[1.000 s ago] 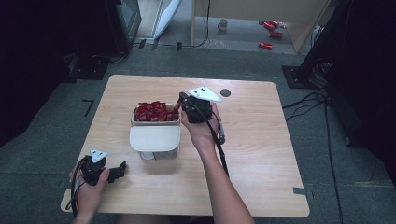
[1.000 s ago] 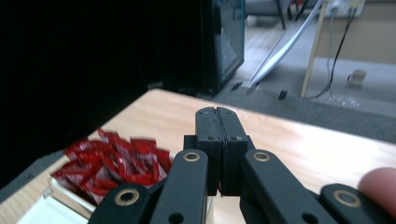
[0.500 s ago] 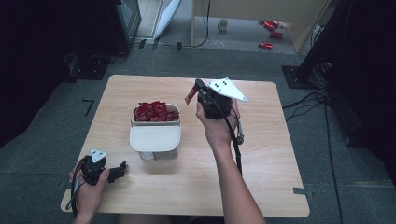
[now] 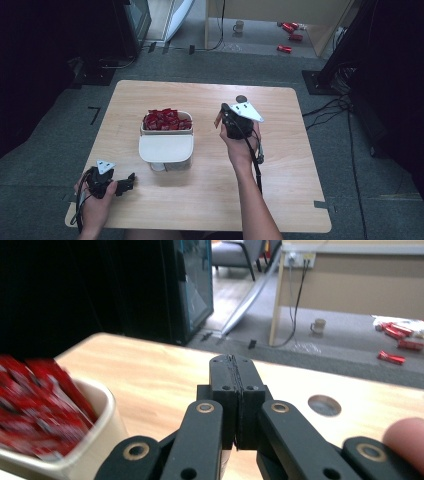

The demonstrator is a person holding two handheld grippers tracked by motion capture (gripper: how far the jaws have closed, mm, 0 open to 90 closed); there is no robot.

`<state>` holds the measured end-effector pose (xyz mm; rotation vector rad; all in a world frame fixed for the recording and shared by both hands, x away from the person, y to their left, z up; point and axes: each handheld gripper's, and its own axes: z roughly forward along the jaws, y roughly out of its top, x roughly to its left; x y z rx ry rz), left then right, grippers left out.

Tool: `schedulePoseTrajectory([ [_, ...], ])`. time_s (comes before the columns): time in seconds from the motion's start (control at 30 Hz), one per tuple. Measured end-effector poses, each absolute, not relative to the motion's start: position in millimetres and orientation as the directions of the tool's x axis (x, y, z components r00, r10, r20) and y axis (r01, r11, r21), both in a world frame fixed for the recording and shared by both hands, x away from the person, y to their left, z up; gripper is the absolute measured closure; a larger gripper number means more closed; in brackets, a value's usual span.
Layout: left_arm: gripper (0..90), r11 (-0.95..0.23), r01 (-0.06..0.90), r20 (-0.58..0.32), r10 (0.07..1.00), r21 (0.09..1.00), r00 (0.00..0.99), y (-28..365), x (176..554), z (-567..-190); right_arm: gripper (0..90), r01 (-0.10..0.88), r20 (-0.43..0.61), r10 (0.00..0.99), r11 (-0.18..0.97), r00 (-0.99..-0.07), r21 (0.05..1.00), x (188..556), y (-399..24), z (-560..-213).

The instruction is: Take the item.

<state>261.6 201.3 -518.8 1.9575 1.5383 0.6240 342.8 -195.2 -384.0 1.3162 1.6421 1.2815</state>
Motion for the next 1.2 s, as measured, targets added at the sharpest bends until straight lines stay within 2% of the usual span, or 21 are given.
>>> schedulePoseTrajectory([
  [0.4, 0.0, -0.177, 0.708, 0.014, 0.973, 0.684, 0.230, 201.2, 261.7, -518.9, 90.0, 0.331, 0.006, 0.966, 0.083, -0.260, 0.940, 336.6, -195.9, -430.3],
  [0.77, 0.0, -0.178, 0.709, 0.014, 0.973, 0.682, 0.231, 201.2, 261.6, -518.7, 90.0, 0.307, -0.016, 0.948, 0.119, -0.319, 0.944, 294.5, -195.0, -453.2],
  [1.0, 0.0, -0.178, 0.709, 0.014, 0.973, 0.683, 0.230, 201.2, 261.6, -518.8, 90.0, 0.410, 0.020, 0.934, 0.137, -0.356, 0.902, 275.1, -196.9, -493.1],
  [1.2, 0.0, -0.177, 0.709, 0.014, 0.973, 0.683, 0.230, 201.2, 261.6, -518.8, 89.1, 0.476, 0.058, 0.928, 0.135, -0.369, 0.869, 274.6, -199.7, -506.9],
])
